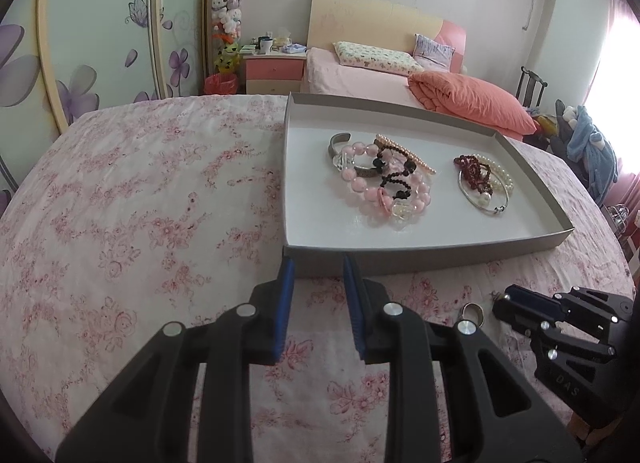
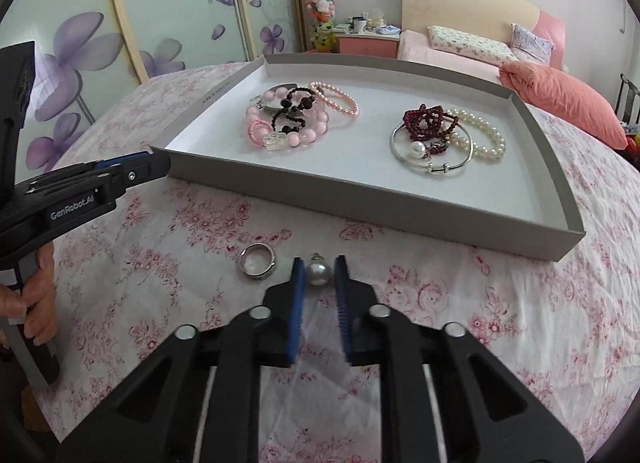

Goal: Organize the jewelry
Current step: 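Grasp second pearl earring with right tool while left tool grasps silver ring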

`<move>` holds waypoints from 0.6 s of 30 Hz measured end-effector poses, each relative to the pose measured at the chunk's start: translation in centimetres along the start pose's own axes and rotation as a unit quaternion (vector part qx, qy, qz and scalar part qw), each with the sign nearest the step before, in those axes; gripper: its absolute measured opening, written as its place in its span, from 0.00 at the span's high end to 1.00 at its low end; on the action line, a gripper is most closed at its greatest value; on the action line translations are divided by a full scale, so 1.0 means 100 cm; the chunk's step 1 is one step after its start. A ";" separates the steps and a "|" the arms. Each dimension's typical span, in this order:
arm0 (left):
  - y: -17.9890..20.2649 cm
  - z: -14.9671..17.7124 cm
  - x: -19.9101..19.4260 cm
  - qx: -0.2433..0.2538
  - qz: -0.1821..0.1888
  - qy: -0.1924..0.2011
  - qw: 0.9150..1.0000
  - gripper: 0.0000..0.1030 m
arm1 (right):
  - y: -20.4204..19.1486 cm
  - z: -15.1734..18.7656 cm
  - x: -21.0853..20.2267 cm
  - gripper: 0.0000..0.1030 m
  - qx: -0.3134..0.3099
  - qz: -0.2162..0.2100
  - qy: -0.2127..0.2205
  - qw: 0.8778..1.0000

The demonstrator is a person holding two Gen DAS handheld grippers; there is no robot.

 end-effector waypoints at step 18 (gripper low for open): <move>0.032 0.007 0.003 0.026 0.019 -0.013 0.999 0.66 | 0.105 0.019 -0.002 0.86 0.086 0.113 -0.014 0.990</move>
Point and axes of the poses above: each gripper's, at about its wrist camera, not at the fingertips, and x roughly the way its jaws point, y to its right, z to its underside, the point moved 9 cm from there along x, roughly the way its jaws point, and after that the axes turned 13 degrees about z, right-handed, at the moved point
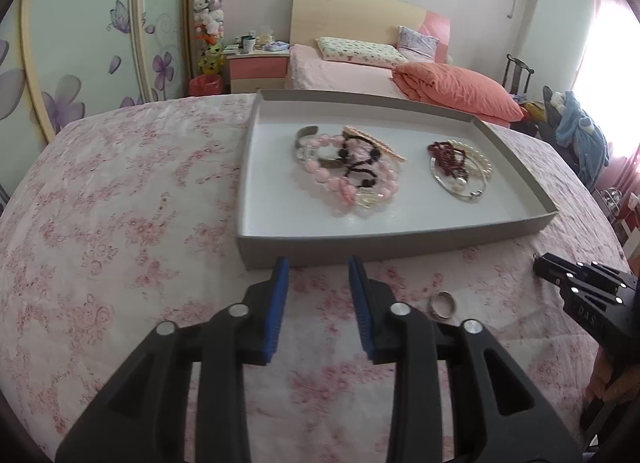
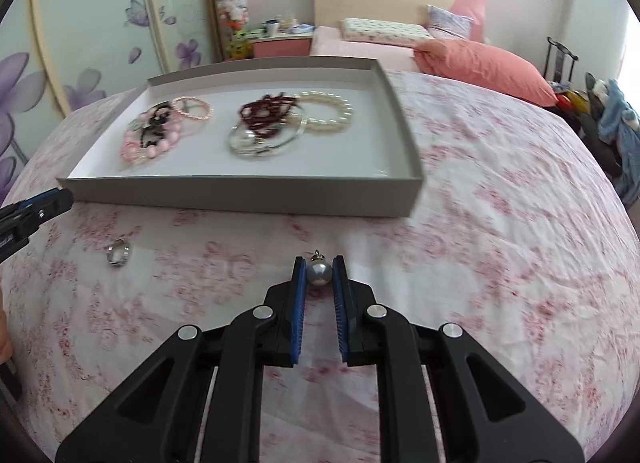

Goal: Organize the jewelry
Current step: 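Grasp second pearl earring with right tool while left tool grasps silver ring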

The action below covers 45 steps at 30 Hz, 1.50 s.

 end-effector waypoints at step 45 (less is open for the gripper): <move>-0.009 0.026 0.008 0.011 -0.061 -0.038 0.997 0.78 | -0.010 0.002 -0.001 0.86 -0.011 -0.009 0.002 1.000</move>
Point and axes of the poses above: each gripper's, at about its wrist camera, not at the fingertips, and x roughly the way its jaws point, y to its right, z to its underside, the point moved 9 cm from there along x, roughly the way its jaws point, and after that the axes turned 13 degrees about z, right-handed, at the moved point
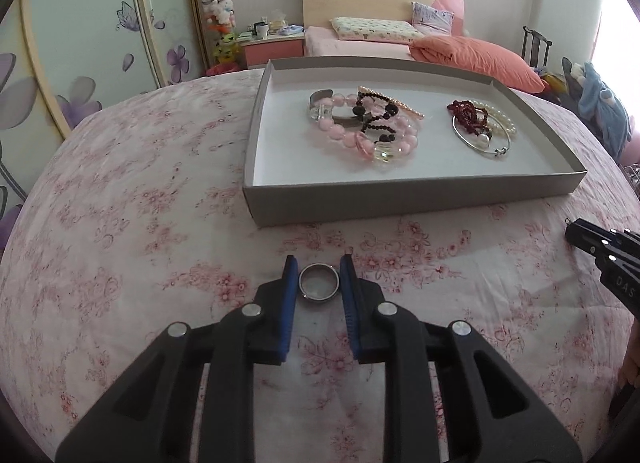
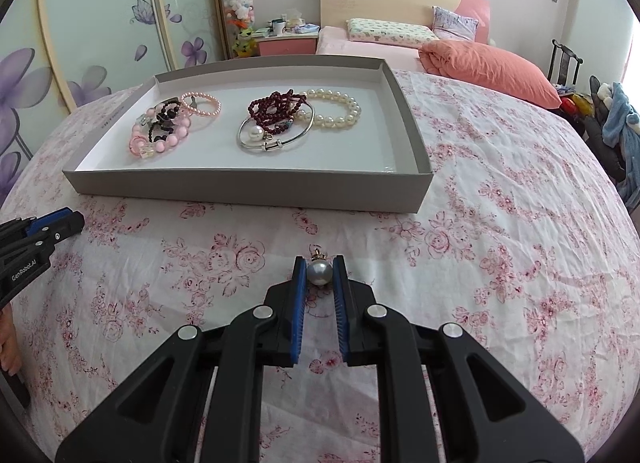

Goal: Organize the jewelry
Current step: 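Grasp second pearl earring with right tool while left tool grasps silver ring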

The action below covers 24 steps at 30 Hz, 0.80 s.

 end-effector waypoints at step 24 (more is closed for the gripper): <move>0.003 -0.001 0.002 0.002 -0.002 -0.001 1.000 0.78 | 0.002 0.001 0.000 0.86 0.006 -0.006 -0.002 1.000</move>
Point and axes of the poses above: each gripper's, at about its wrist camera, not at the fingertips, and x roughly the way its jaws point, y to its right, z to its underside, the point moved 9 cm from there along x, roughly the way its jaws point, and after that the axes turned 13 degrees about z, right-handed, at the moved point
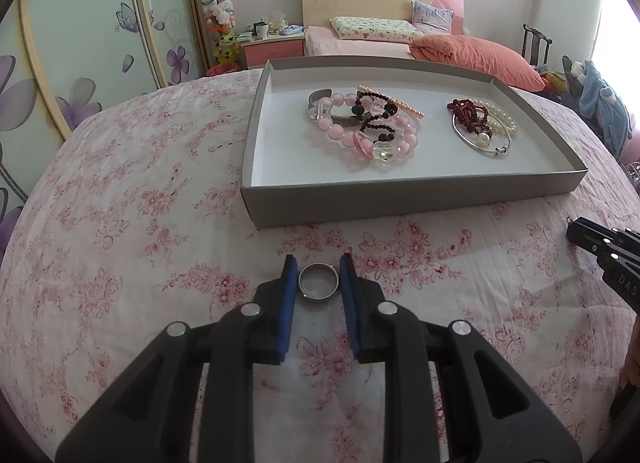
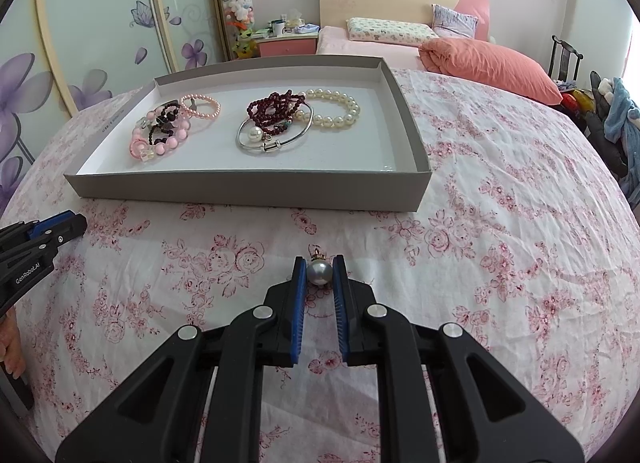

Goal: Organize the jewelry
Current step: 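Grasp second pearl earring with right tool while left tool grasps silver ring, then put pearl earring in tray with right tool while left tool places silver ring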

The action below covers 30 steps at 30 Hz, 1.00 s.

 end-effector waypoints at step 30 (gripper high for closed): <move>0.015 -0.023 -0.040 -0.003 0.022 0.065 0.998 0.79 | -0.004 -0.039 -0.054 0.86 0.024 -0.038 0.093 0.995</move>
Point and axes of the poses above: each gripper's, at about its wrist camera, not at the fingertips, and x roughly the way its jaws point, y to its right, z to its underside, the point moved 9 cm from there along x, roughly the way its jaws point, and after that the axes turned 13 degrees about z, right-handed, at the moved point
